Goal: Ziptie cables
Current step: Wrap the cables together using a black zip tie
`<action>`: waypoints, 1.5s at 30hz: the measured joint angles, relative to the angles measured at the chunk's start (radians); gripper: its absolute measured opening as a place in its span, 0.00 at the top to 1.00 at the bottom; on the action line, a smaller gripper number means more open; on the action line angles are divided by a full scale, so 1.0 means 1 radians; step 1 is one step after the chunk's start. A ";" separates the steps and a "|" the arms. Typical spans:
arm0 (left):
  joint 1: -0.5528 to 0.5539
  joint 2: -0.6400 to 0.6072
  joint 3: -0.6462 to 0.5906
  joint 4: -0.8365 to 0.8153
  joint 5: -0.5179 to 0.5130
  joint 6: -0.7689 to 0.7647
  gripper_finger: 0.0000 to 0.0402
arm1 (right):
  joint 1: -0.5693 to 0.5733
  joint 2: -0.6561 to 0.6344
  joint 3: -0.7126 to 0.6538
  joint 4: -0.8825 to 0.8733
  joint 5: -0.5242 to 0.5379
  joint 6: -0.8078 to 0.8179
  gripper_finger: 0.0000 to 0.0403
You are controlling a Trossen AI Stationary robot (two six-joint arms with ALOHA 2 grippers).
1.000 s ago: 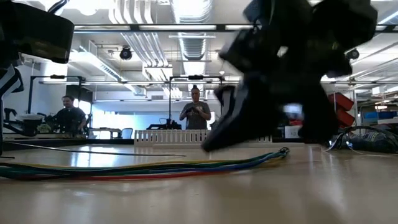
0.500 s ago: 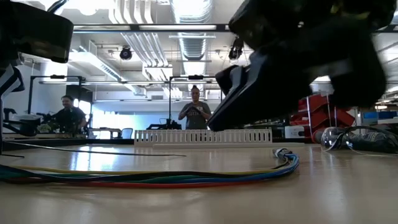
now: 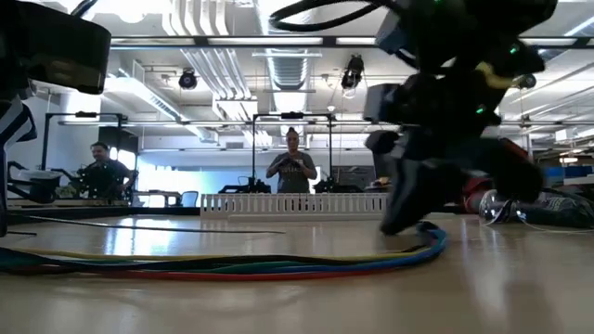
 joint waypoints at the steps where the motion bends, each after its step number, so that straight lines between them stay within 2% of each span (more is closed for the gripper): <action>1: 0.000 0.004 0.000 0.015 -0.001 0.012 0.98 | 0.013 -0.020 -0.004 -0.037 -0.024 0.020 1.00; 5: 0.000 0.019 0.000 0.040 0.003 0.041 0.98 | 0.066 -0.070 -0.010 -0.108 -0.099 0.100 1.00; 8: -0.002 0.020 0.000 0.040 0.008 0.041 0.98 | 0.097 -0.096 -0.012 -0.091 -0.220 0.131 1.00; 10: -0.002 0.020 0.000 0.041 0.014 0.042 0.98 | 0.109 -0.115 -0.014 -0.090 -0.245 0.148 1.00; 13: -0.005 0.020 0.000 0.041 0.032 0.048 0.98 | 0.120 -0.129 -0.016 -0.085 -0.188 0.160 1.00; 19: -0.009 0.020 0.000 0.039 0.050 0.049 0.98 | 0.148 -0.148 -0.035 -0.085 0.155 0.170 1.00; 21: -0.010 0.020 0.000 0.040 0.049 0.048 0.98 | 0.151 -0.135 -0.053 -0.083 0.173 0.190 1.00; 26: -0.010 0.020 0.000 0.041 0.050 0.046 0.98 | 0.164 -0.107 -0.085 -0.055 -0.023 0.286 1.00; 35: -0.010 0.019 0.000 0.041 0.051 0.017 0.98 | 0.237 -0.137 -0.069 -0.058 -0.173 0.424 1.00; 37: -0.010 0.019 0.000 0.041 0.051 0.014 0.98 | 0.251 -0.148 -0.067 -0.059 -0.178 0.441 1.00; 39: -0.010 0.019 0.000 0.041 0.051 0.014 0.98 | 0.275 -0.166 -0.065 -0.061 -0.125 0.440 1.00; 45: -0.012 0.019 0.000 0.042 0.050 0.014 0.98 | 0.369 -0.273 -0.059 0.026 0.196 0.324 1.00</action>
